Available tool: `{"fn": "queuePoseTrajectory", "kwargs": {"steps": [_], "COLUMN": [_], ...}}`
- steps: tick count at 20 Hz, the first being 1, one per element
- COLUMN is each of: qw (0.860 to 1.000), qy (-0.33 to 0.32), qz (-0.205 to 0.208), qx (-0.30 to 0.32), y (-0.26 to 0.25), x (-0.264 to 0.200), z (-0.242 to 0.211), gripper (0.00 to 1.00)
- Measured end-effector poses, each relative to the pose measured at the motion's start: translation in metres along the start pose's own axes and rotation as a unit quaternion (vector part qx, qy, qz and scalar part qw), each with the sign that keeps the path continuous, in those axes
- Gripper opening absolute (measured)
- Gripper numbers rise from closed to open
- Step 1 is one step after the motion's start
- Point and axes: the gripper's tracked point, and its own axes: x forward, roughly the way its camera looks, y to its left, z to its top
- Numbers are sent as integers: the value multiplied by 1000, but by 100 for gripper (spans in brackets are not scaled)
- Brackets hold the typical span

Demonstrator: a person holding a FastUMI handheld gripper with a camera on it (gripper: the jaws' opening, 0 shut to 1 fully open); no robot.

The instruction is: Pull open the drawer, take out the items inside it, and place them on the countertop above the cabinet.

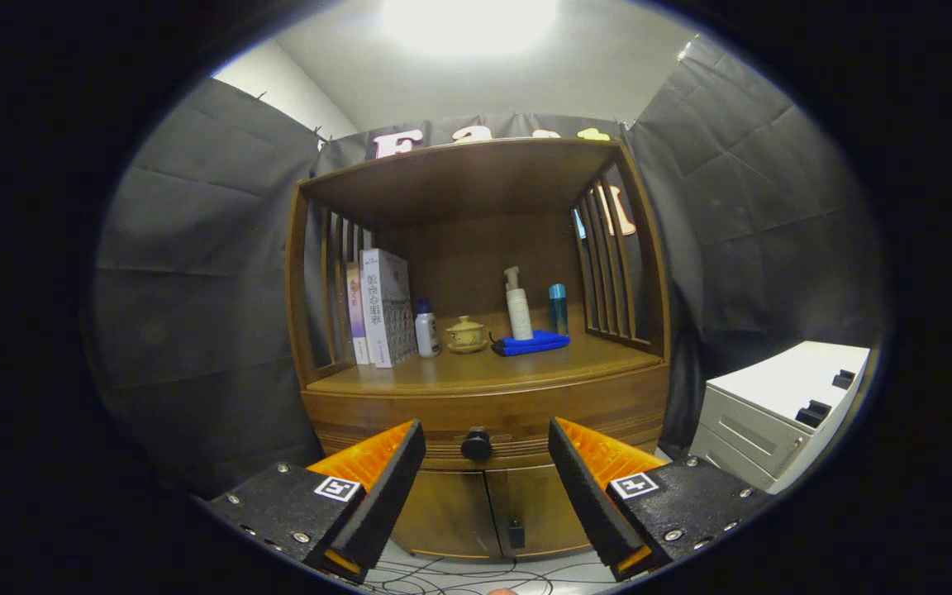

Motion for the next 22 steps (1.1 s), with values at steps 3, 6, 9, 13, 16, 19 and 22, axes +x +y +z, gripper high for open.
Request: {"fn": "queuePoseTrajectory", "kwargs": {"steps": [3,6,9,13,16,19,22], "qw": [1000,1000,1000,1000,1000,999,998], "qy": [-3,-3,-7,6,24,49,63], "qz": [-8,1,7,14,10,18,17], "qx": [-10,-3,-3,-8,-13,1,-17], "y": [4,13,17,23,20,28,26], "x": [13,32,50,82,94,112,128], "z": [-1,-4,-6,-19,-36,-55,-72], "gripper": [94,94,94,94,94,94,94]}}
